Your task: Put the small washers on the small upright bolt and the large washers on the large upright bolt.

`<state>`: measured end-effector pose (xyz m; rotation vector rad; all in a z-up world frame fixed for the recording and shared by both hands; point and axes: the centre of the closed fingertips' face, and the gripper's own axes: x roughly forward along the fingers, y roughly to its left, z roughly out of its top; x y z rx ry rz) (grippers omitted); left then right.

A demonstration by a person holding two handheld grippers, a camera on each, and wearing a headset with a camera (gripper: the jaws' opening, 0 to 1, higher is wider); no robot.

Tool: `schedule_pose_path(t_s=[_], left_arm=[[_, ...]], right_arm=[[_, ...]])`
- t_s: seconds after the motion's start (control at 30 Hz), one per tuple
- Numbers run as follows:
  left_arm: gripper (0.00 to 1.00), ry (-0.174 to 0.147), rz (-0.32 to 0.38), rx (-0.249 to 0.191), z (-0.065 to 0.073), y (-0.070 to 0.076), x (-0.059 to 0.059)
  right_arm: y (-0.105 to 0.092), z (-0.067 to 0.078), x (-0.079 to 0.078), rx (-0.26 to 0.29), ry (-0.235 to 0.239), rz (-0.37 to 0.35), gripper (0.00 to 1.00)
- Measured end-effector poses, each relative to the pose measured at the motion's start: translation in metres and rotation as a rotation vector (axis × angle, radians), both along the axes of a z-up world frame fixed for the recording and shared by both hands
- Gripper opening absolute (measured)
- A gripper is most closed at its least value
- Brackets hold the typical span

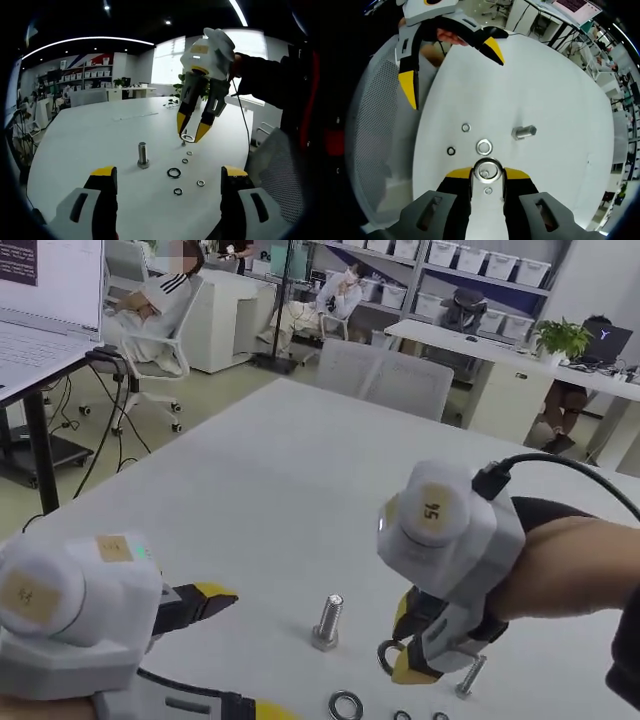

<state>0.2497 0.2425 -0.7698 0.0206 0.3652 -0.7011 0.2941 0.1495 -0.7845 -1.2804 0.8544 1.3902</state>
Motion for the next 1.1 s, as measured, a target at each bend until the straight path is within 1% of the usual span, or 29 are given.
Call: schedule_pose_path(t_s=[0.17,0.43,0.6,0.73,1.0,1.1], left_arm=[[0.85,-0.004,0.013,-0.001,0.000,0.004,0.004],[0.85,-0.009,0.029,-0.006,0.000,0.007,0.009],[0.85,-0.007,0.038,-0.014,-0.001,0.010,0.011],[0.85,-0.006,0.039,-0.016,-0.002,0.010,0.011],[0.85,-0.007,0.030,-0.020,-0.002,0.008,0.013],[0.85,-0.009,0.028,-0.021,-0.002,0.007,0.013]], right_arm=[[0.004,0.006,0.005,0.007,-0.005,0.003,0.24],[0.013,0.016,0.017,0.015,-0.026,0.013,0.24],[0.018,0.019,0.019,0.021,-0.029,0.020,0.24],[0.023,0.021,0.024,0.026,-0.030,0.022,0.24],[0.038,0.029,0.034,0.059,-0.039,0.025,0.24],[0.042,0.029,0.036,0.058,-0.043,0.029,0.24]])
